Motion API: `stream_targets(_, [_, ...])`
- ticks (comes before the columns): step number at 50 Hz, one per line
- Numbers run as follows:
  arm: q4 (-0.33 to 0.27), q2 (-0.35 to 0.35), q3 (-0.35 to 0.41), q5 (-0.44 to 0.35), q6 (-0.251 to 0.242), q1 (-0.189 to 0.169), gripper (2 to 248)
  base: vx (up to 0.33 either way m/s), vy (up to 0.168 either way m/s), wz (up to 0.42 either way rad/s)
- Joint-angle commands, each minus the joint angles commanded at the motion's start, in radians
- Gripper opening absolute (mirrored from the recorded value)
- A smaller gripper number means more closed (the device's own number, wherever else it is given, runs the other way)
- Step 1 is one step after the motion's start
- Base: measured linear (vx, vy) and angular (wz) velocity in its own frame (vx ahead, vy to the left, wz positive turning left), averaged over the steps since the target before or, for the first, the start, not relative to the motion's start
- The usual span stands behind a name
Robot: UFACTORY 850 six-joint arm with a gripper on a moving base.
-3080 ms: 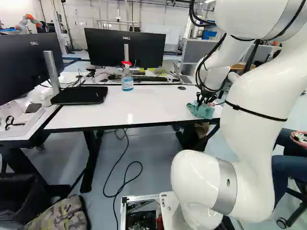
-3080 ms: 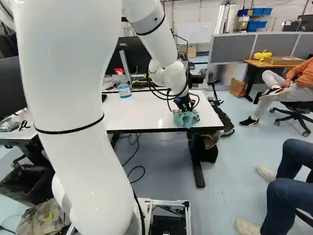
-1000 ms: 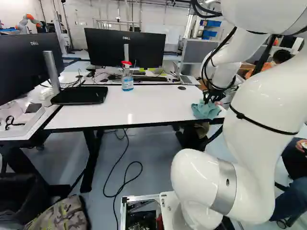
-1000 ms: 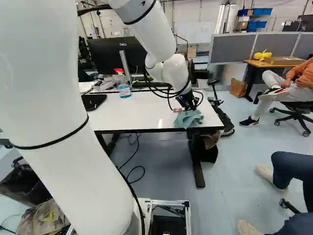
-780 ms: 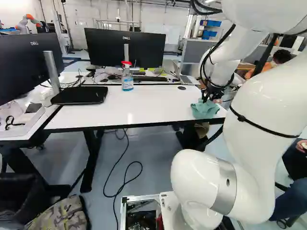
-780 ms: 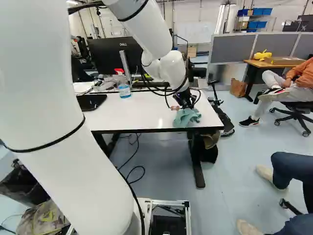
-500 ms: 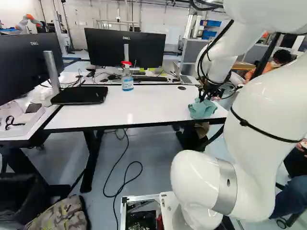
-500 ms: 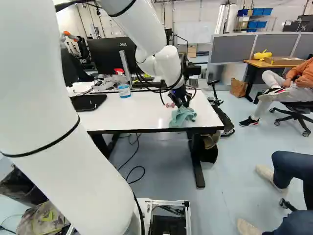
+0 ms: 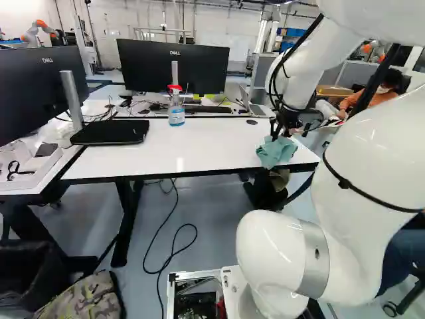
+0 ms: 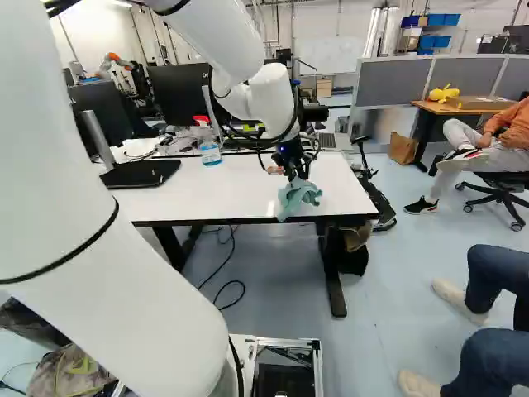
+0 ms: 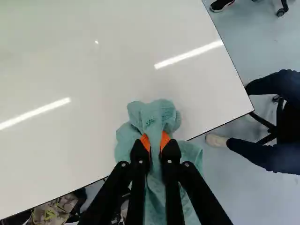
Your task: Clean the table with the green towel
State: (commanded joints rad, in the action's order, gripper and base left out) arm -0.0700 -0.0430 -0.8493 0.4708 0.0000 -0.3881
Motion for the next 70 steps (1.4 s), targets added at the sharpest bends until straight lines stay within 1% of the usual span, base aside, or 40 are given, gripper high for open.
stream_targets(17, [0.000, 0.061, -0.062, 0.000, 0.000, 0.058, 43, 0.000, 0.000, 0.000])
stream_targets(30, [0.000, 0.093, -0.095, 0.000, 0.000, 0.106, 43, 0.000, 0.000, 0.000])
stream_targets(47, [0.000, 0.131, -0.135, 0.000, 0.000, 0.167, 43, 0.000, 0.000, 0.000])
stream_targets(70, [0.000, 0.164, -0.171, 0.000, 0.000, 0.252, 43, 0.000, 0.000, 0.000])
